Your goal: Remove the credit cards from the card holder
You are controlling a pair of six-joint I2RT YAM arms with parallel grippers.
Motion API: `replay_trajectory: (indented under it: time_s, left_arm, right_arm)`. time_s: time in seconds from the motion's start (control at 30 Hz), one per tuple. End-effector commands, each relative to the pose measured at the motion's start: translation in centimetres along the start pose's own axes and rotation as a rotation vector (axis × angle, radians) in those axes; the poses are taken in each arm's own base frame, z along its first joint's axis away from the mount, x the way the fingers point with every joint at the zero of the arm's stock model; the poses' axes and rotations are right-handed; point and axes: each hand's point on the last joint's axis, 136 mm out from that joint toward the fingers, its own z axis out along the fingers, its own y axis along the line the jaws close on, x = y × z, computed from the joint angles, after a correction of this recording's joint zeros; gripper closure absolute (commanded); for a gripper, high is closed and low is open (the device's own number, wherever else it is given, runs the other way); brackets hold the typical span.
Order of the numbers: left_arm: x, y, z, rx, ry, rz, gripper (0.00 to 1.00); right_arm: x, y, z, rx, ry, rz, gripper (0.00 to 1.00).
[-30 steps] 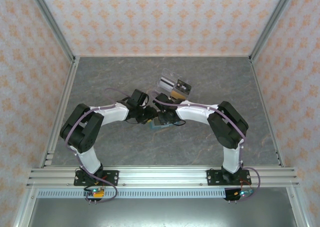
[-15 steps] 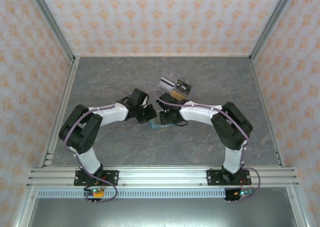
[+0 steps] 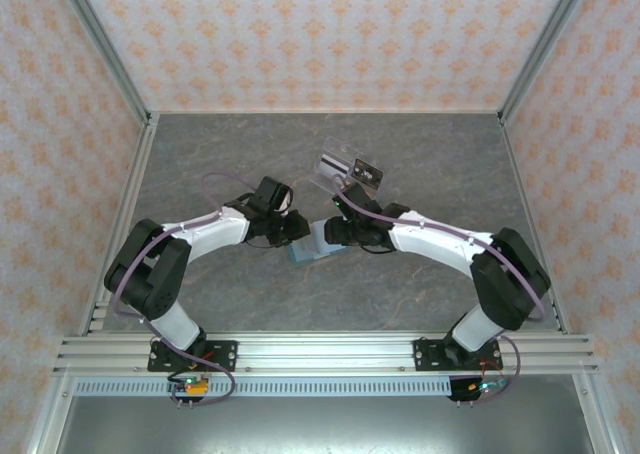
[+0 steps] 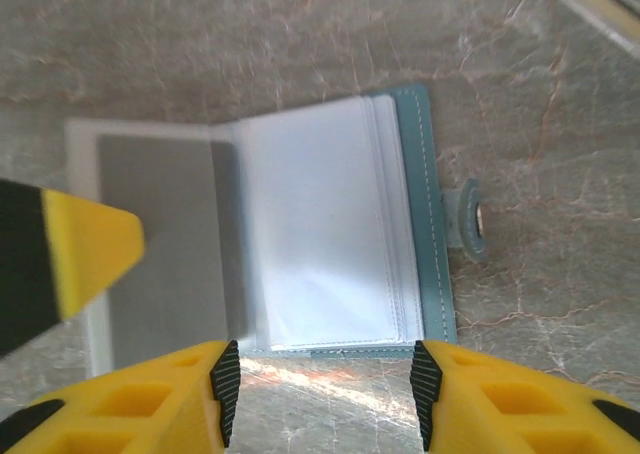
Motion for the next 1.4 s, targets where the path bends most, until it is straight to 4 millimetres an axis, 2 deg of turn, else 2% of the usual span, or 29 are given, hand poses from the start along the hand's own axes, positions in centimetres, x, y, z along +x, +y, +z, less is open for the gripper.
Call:
replay_trajectory:
  time_s: [0.0, 0.17, 0.37, 0.57, 0.8, 1.0, 1.13, 1.37]
  left_arm:
    - [-0.4, -2.4, 0.0, 0.124, 0.002, -0.026, 0.67]
    - [-0.8, -4.9, 0.6, 0.228, 0.030, -0.059, 0.48]
    - [-1.1, -6.1, 1.6, 0.267, 0.054, -0.072, 0.42]
    - [-1.8, -5.5, 1.5, 0.250, 0.029, -0.083, 0.38]
    - [-2.3, -2.6, -0.3, 0.168, -0.034, -0.103, 0.40]
    - [-1.6, 0.0, -0.5, 0.069, -0.045, -0.104, 0.52]
    - [-1.3, 0.4, 0.1, 0.070, -0.033, -0.110, 0.58]
    - [-1.0, -0.2, 1.5, 0.112, 0.007, -0.103, 0.64]
  right_arm:
    - [-1.0, -1.0, -1.0, 0.025, -0.069, 0.035, 0.48]
    - [-1.9, -1.8, -2.4, 0.048, -0.130, 0.051, 0.48]
    - [-2.6, -2.1, -3.3, 0.069, -0.171, 0.052, 0.49]
    - [-2.2, -1.5, -2.4, 0.048, -0.128, 0.039, 0.51]
    - [-1.9, -0.4, -0.8, 0.023, -0.062, 0.008, 0.63]
    - [-1.2, -0.1, 1.8, 0.031, 0.018, 0.008, 0.68]
    - [-0.9, -0.4, 3.3, 0.058, 0.053, 0.012, 0.68]
    - [-0.5, -1.1, 4.9, 0.105, 0.088, 0.020, 0.65]
